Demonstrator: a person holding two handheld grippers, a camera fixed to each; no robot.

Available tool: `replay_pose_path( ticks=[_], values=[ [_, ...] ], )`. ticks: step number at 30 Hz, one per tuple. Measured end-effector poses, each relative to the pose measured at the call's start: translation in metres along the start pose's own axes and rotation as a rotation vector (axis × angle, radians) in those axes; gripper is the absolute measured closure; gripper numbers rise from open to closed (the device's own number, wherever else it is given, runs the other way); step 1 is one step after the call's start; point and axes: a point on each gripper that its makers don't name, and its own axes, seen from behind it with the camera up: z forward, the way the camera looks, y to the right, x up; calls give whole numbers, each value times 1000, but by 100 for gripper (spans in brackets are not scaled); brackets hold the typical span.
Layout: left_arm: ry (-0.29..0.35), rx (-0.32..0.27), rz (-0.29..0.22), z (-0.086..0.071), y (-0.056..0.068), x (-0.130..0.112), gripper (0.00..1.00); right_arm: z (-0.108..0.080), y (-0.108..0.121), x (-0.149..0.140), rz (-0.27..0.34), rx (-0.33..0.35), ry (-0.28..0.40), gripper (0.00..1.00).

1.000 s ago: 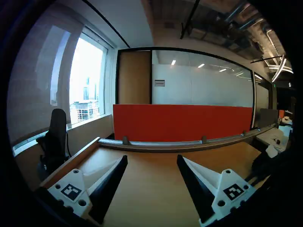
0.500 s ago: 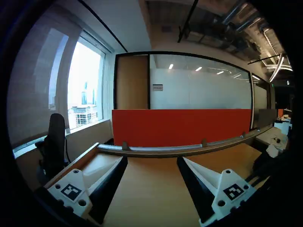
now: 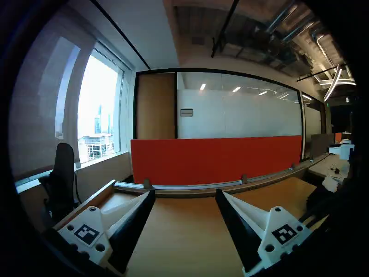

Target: Fold towel

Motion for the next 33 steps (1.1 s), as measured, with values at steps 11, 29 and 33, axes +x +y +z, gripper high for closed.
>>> replay_pose_path(
  ticks=[11, 29, 33],
  values=[
    [-11, 29, 23, 6, 0, -31, 3, -4, -22, 3, -43, 25, -2, 0],
    [14, 39, 4, 0, -15, -112, 3, 2, -50, -49, -33, 31, -9, 0],
    [17, 45, 2, 0, -20, -132, 3, 6, -50, -65, -26, 22, -16, 0]
  ],
)
